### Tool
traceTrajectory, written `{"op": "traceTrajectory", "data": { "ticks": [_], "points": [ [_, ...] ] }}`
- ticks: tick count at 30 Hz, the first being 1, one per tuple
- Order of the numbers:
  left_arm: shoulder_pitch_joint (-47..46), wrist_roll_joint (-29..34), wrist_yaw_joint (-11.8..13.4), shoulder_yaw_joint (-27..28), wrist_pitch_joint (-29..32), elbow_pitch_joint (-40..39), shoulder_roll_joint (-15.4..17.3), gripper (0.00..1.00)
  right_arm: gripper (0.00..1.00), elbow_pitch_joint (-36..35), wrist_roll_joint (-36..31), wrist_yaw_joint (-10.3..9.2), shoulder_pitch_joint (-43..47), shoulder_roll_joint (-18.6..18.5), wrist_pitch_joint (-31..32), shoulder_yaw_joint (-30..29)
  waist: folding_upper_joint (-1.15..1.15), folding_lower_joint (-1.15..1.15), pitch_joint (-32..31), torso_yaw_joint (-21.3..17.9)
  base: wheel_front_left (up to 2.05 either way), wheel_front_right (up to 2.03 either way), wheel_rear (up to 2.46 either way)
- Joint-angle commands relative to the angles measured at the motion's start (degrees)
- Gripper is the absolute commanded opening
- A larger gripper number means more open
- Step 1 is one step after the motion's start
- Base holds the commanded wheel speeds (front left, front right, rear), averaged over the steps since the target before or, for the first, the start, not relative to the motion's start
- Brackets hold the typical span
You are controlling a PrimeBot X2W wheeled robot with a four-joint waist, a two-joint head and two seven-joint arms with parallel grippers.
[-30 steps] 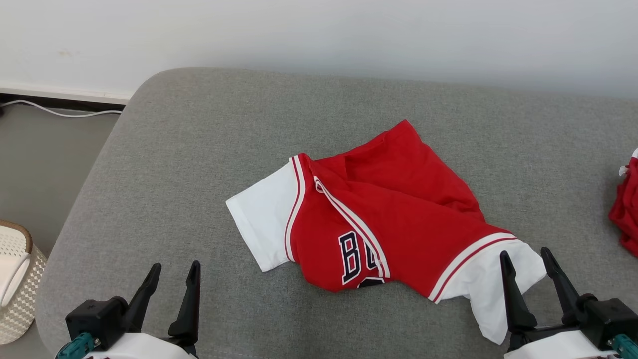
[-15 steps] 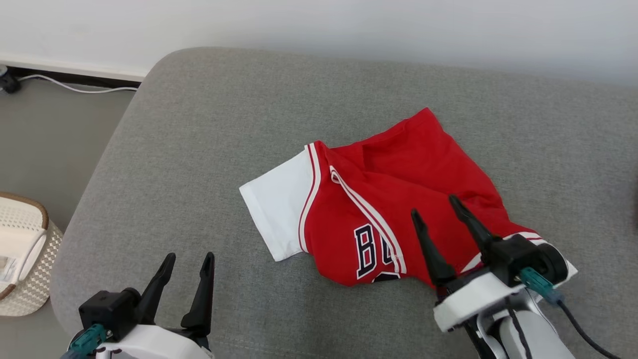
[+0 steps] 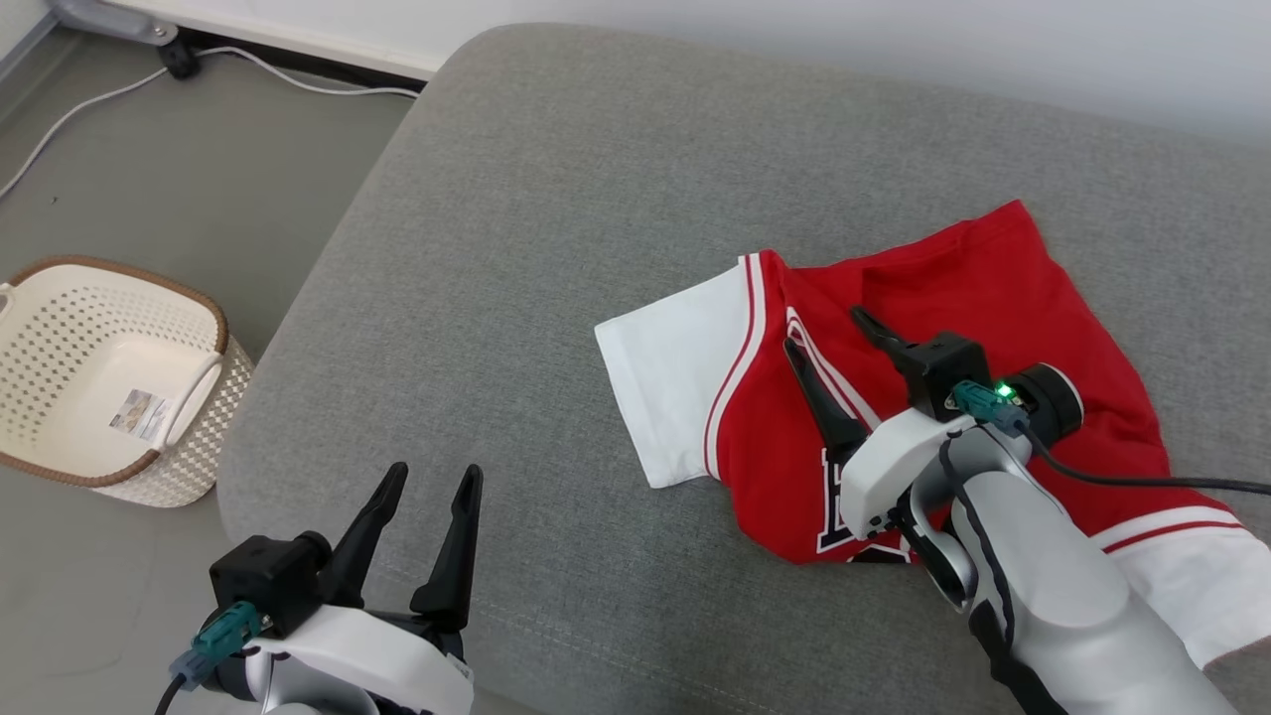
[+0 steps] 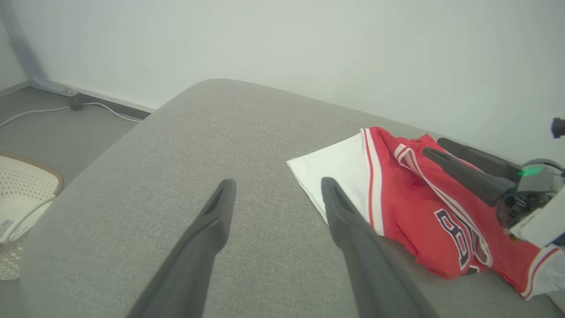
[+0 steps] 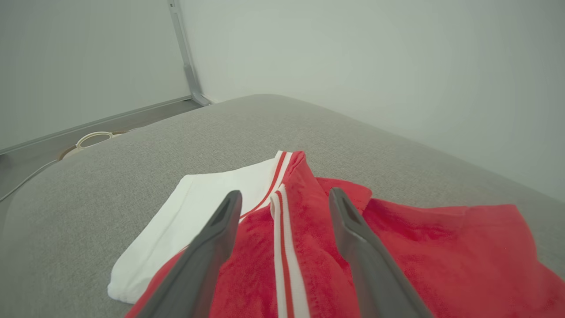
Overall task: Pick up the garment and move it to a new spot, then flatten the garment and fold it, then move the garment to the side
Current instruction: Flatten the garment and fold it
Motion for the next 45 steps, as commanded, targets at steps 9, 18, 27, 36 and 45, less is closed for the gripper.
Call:
{"op": "traceTrajectory", "data": {
  "ticks": [9, 18, 27, 36, 45],
  "points": [
    [-3.9, 1.2, -2.4, 2.5, -0.7, 2.0, -0.7, 1.0, 0.39, 8.8, 2.2, -0.01, -7.1, 1.0, -2.2, 3.1, 0.0, 0.0, 1.9, 3.1, 0.0, 0.0, 0.0],
    [-4.0, 1.9, -3.7, 3.3, -0.8, 3.4, -1.6, 1.0, 0.0, 9.8, 5.4, -0.01, -8.8, 1.0, -2.3, 5.7, 0.0, 0.0, 2.0, 2.3, 0.0, 0.0, 0.0],
    [-3.0, 2.9, -4.0, 4.4, -0.8, 3.8, -1.9, 1.0, 0.0, -6.3, 7.4, -0.01, 0.5, -0.7, -2.4, 5.0, 0.0, 0.0, 0.2, -0.7, 0.0, 0.0, 0.0],
    [-1.7, 3.4, -2.9, 5.2, -0.6, 2.5, 0.3, 1.0, 0.0, -23.0, 13.2, -0.01, 16.8, -14.0, 4.6, 4.8, 0.0, 0.0, -1.6, -6.4, 0.0, 0.0, 0.0],
    [-1.1, 3.7, -1.5, 6.0, 0.3, -0.2, 2.5, 1.0, 0.0, -45.7, 17.2, -0.01, 30.6, -24.4, 14.2, -8.6, 0.0, 0.0, -1.2, -13.3, 0.0, 0.0, 0.0]
  ]
}}
